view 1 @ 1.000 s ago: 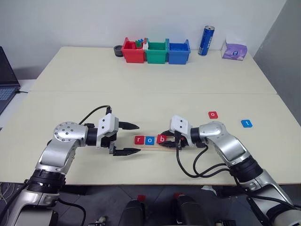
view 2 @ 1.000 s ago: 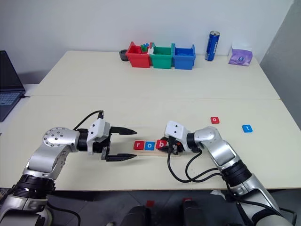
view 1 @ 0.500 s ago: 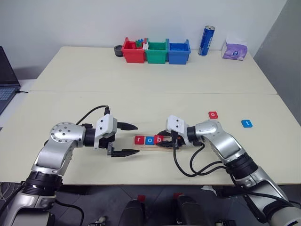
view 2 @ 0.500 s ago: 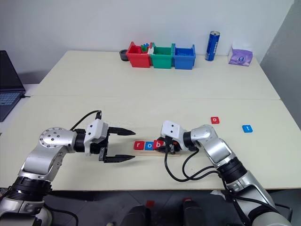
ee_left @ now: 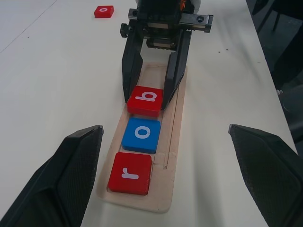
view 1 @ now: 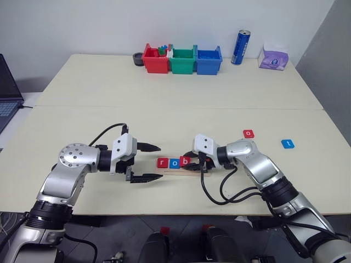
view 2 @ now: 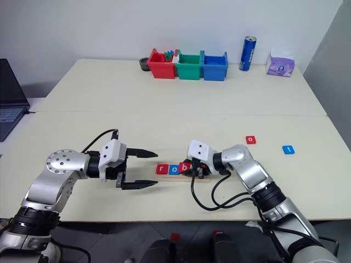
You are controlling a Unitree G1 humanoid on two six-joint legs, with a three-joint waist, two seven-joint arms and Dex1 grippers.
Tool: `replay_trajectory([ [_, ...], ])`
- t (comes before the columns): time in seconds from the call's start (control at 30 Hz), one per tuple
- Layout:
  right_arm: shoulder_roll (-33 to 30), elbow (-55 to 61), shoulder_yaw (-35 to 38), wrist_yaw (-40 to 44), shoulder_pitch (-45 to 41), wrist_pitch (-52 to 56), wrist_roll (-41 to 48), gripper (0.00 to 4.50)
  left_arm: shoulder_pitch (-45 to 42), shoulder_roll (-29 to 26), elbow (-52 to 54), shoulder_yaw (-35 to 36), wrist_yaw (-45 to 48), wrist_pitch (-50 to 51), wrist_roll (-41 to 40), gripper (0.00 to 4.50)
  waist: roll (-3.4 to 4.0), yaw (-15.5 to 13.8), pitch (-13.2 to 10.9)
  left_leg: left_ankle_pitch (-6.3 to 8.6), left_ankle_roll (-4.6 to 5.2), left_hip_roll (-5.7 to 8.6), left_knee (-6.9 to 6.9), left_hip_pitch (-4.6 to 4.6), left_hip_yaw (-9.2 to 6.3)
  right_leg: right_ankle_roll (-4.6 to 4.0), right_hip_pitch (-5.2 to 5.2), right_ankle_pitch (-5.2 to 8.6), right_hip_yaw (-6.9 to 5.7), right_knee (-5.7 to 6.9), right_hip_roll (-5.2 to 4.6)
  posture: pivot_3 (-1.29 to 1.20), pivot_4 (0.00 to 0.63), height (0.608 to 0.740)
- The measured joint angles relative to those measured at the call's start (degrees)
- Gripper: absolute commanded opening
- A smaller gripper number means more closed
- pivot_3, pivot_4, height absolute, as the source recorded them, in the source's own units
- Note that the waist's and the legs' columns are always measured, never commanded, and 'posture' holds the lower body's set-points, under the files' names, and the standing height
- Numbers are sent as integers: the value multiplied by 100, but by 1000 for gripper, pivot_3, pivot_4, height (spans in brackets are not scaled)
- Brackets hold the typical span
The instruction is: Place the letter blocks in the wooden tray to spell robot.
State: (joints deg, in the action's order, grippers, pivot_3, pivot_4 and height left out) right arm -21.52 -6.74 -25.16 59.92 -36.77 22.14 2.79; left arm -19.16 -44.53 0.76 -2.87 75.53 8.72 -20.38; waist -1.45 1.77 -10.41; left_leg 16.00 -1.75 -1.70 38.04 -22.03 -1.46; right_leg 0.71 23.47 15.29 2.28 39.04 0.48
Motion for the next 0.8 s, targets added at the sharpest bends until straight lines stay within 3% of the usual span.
replay_trajectory([
  [0.8,-3,-90,0,129,0,-162,-152,1457,-83,1,-189,0,16,-178,30,4500,0,0,0,0,0,0,0,0,1,0,0,0,-1,0,0,0,150,740],
])
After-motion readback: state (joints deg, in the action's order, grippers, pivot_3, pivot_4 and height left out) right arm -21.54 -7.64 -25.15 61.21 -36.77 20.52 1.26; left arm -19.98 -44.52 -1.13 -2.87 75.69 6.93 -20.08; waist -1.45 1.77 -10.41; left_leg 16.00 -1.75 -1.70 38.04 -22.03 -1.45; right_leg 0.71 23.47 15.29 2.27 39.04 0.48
